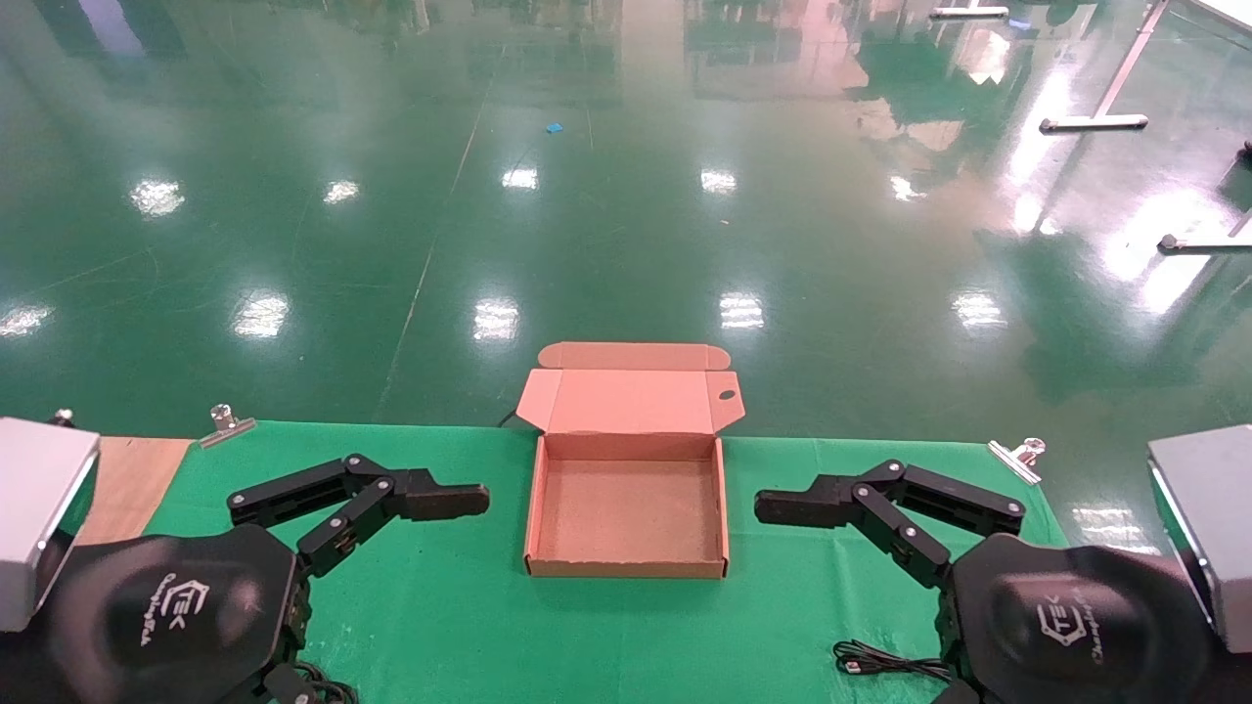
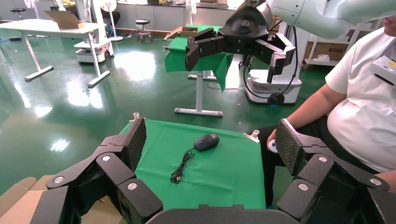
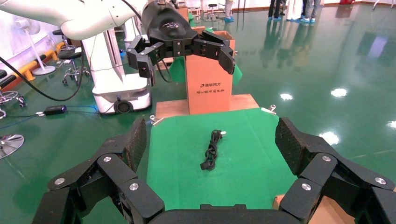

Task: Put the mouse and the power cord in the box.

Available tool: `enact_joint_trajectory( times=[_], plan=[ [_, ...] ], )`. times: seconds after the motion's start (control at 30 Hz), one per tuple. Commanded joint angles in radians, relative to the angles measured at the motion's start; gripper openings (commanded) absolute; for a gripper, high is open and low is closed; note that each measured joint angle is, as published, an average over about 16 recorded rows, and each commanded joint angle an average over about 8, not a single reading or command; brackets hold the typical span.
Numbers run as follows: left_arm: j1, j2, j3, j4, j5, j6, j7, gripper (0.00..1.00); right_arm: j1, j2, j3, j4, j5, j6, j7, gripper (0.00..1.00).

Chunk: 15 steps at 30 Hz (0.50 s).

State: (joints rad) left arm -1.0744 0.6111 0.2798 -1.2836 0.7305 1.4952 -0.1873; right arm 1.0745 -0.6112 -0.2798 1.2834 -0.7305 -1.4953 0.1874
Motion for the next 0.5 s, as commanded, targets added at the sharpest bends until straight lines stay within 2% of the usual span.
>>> enact_joint_trajectory(
  times=[0.03, 0.5],
  plan=[
    [0.0, 0.0, 0.0, 0.0, 0.0, 0.0, 0.0, 1.0, 0.0, 0.0, 0.0, 0.0, 0.0, 0.0, 0.0, 1.0],
    [0.0, 0.0, 0.0, 0.0, 0.0, 0.0, 0.0, 1.0, 0.0, 0.0, 0.0, 0.0, 0.0, 0.0, 0.0, 1.0]
  ],
)
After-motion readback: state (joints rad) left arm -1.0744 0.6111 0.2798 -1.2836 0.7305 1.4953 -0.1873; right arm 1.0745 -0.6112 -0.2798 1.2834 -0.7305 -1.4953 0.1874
